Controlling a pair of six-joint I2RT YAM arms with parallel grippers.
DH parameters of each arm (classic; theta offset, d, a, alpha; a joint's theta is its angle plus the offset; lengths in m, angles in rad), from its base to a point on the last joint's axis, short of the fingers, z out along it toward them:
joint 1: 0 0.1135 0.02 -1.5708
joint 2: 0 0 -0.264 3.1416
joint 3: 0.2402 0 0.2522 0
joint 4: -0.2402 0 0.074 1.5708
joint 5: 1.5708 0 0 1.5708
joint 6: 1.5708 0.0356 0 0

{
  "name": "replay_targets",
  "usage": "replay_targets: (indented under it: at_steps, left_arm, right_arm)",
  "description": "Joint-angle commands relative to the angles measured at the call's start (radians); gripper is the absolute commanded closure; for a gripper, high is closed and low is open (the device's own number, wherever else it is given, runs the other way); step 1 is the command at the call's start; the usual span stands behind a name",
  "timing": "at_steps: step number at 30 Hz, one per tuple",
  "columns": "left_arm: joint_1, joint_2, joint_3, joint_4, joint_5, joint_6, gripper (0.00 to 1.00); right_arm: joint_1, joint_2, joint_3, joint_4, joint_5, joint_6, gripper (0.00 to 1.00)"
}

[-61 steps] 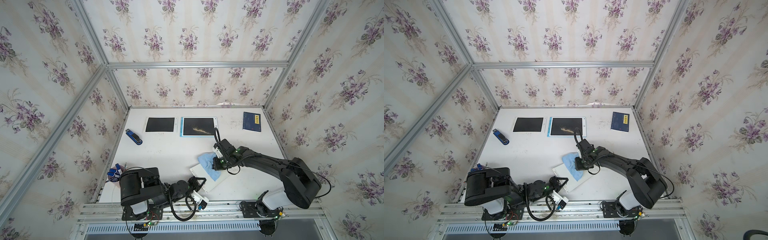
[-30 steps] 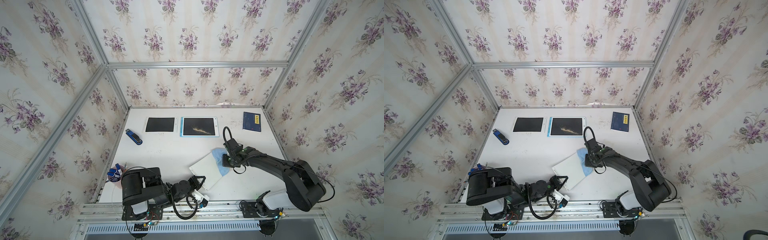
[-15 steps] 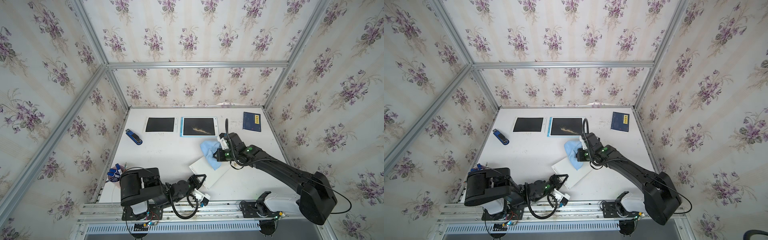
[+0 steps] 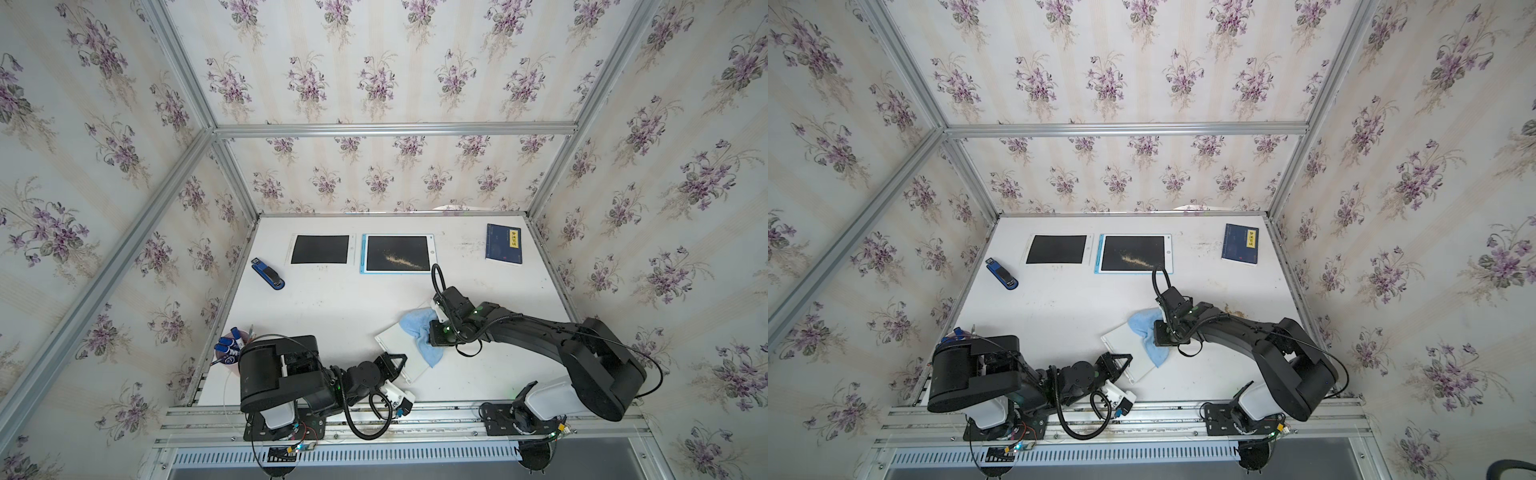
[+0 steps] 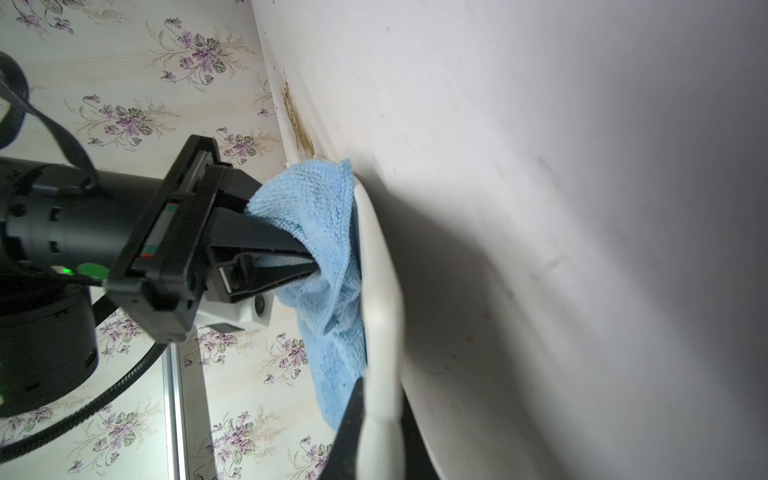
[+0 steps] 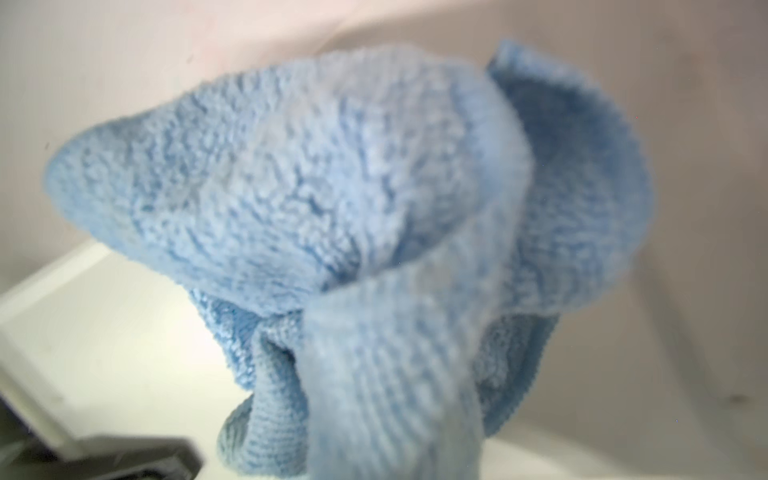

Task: Wipe the drawing tablet
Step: Wipe the dirt from the drawing tablet, then adjust the drawing tablet.

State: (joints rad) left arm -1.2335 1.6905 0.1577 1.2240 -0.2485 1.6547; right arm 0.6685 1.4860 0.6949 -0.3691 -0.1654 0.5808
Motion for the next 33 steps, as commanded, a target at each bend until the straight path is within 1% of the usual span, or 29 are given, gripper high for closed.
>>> replay_targets:
  at_steps: [1, 5, 8, 12, 17, 21, 25, 29, 33]
  left_arm:
    - [0.0, -0.022, 0.008, 0.196, -0.054, 0.03, 1.0]
    - [0.001, -0.045, 0.004, 0.195, -0.057, 0.031, 1.0]
    - [0.0, -0.049, 0.008, 0.195, -0.078, 0.033, 1.0]
    - [0.0, -0.052, 0.023, 0.196, -0.145, 0.046, 1.0]
    - [0.011, -0.074, 0.035, 0.197, -0.204, 0.034, 1.0]
    - [0.013, -0.075, 0.036, 0.196, -0.208, 0.031, 1.0]
    - [0.012, -0.07, 0.039, 0.196, -0.21, 0.028, 1.0]
    - [0.015, -0.068, 0.047, 0.196, -0.224, 0.014, 1.0]
    - [0.023, -0.085, 0.075, 0.173, -0.266, -0.051, 1.0]
  right_arm:
    - [-0.047, 0.043, 0.015, -0.213, 0.355, 0.067, 1.0]
    - [-0.063, 0.101, 0.095, -0.303, 0.502, 0.127, 1.0]
    - [-0.068, 0.182, 0.173, -0.413, 0.619, 0.199, 1.0]
    - [-0.067, 0.256, 0.218, -0.501, 0.708, 0.258, 1.0]
    - [-0.067, 0.229, 0.206, -0.51, 0.73, 0.267, 1.0]
    - [-0.067, 0.189, 0.206, -0.526, 0.74, 0.281, 1.0]
    - [-0.067, 0.115, 0.242, -0.54, 0.769, 0.3, 1.0]
    - [-0.081, 0.037, 0.344, -0.555, 0.773, 0.297, 1.0]
    - [-0.116, -0.026, 0.478, -0.58, 0.788, 0.271, 1.0]
